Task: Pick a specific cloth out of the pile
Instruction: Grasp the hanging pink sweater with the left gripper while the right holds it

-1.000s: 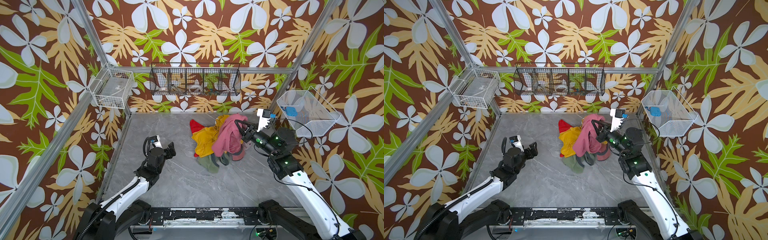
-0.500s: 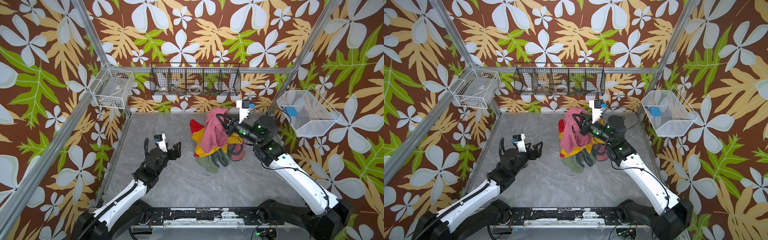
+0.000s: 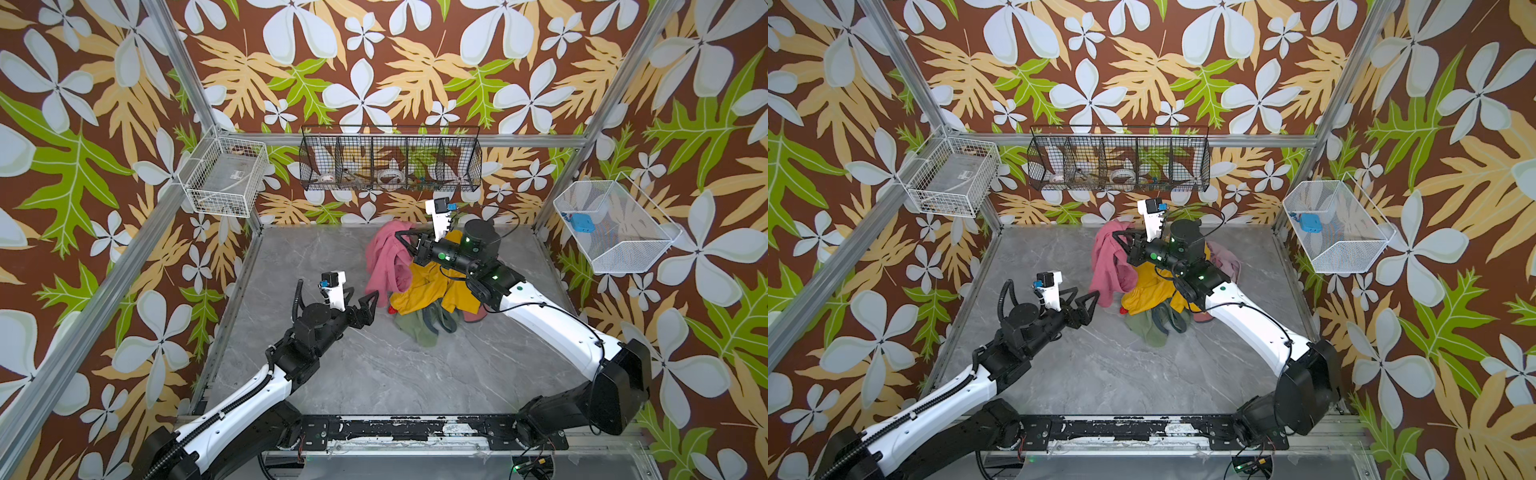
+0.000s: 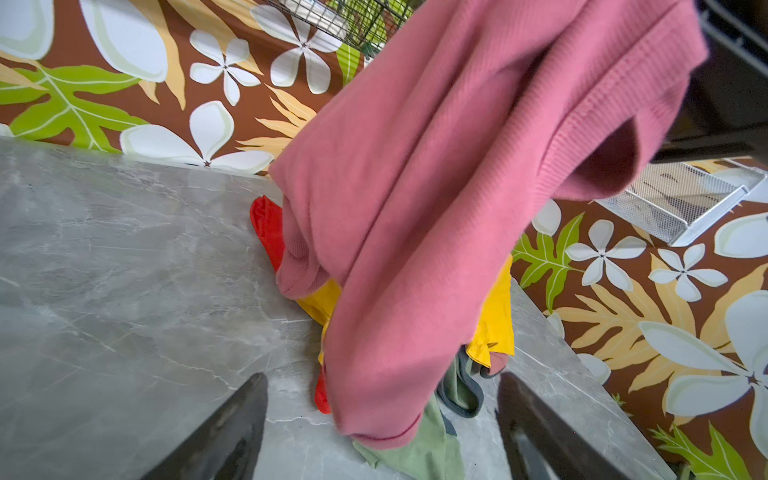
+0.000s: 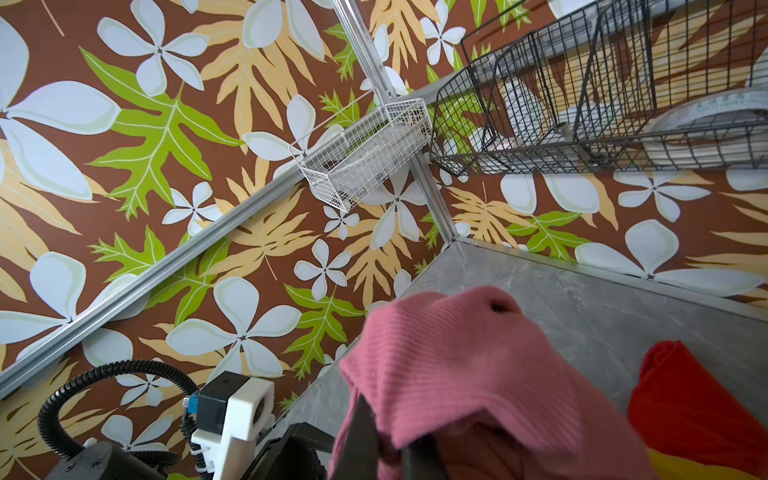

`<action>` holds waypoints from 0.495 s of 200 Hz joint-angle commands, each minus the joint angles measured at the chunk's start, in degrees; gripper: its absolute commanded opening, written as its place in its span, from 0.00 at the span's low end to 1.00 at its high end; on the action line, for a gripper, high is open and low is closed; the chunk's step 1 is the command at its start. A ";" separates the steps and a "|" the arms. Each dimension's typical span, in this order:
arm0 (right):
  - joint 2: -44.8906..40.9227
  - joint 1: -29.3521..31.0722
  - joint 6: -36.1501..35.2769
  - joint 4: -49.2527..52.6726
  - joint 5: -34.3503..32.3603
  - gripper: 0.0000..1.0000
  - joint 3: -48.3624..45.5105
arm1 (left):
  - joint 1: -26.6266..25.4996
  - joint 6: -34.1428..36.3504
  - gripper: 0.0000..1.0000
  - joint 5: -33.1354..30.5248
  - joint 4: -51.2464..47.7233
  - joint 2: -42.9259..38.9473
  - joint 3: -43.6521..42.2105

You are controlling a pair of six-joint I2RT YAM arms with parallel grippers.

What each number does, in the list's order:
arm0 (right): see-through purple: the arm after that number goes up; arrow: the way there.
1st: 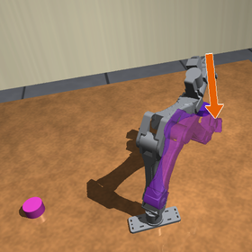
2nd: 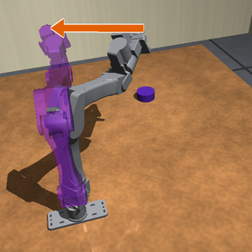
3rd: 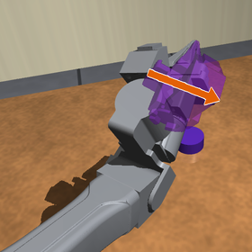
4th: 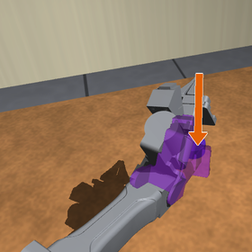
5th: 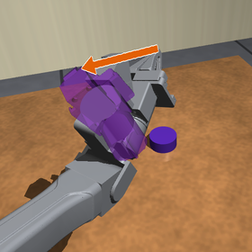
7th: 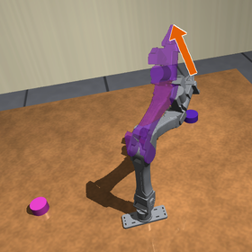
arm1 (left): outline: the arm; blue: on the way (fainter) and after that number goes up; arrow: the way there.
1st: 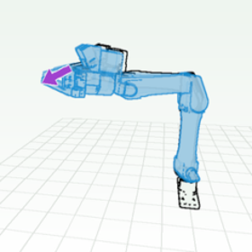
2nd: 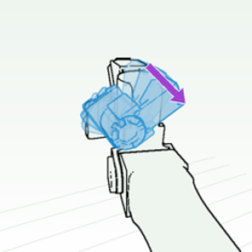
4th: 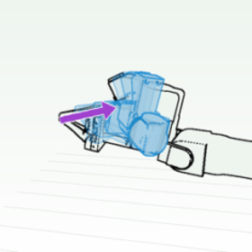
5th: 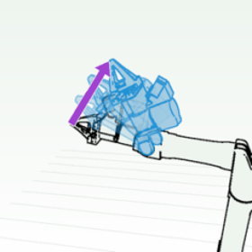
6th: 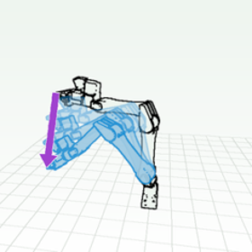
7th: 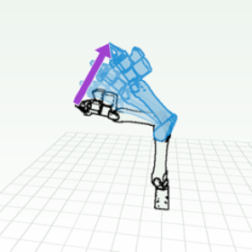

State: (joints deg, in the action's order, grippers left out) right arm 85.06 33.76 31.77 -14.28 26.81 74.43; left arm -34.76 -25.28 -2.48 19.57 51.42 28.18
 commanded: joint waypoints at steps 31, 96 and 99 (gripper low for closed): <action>1.25 0.08 2.99 -2.88 -0.25 0.00 0.53 | -0.73 -0.30 0.84 0.65 2.40 4.99 3.26; 2.28 0.15 3.66 -2.35 -2.02 0.00 0.36 | -5.81 -1.26 0.80 -8.13 2.09 13.26 9.81; 2.30 0.16 3.73 -2.41 -2.02 0.00 0.36 | -5.84 -1.73 0.80 -8.88 1.99 13.56 9.86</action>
State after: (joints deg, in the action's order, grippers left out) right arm 86.94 33.78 34.48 -14.37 25.41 74.48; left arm -39.86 -25.34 -5.17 20.53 63.11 36.91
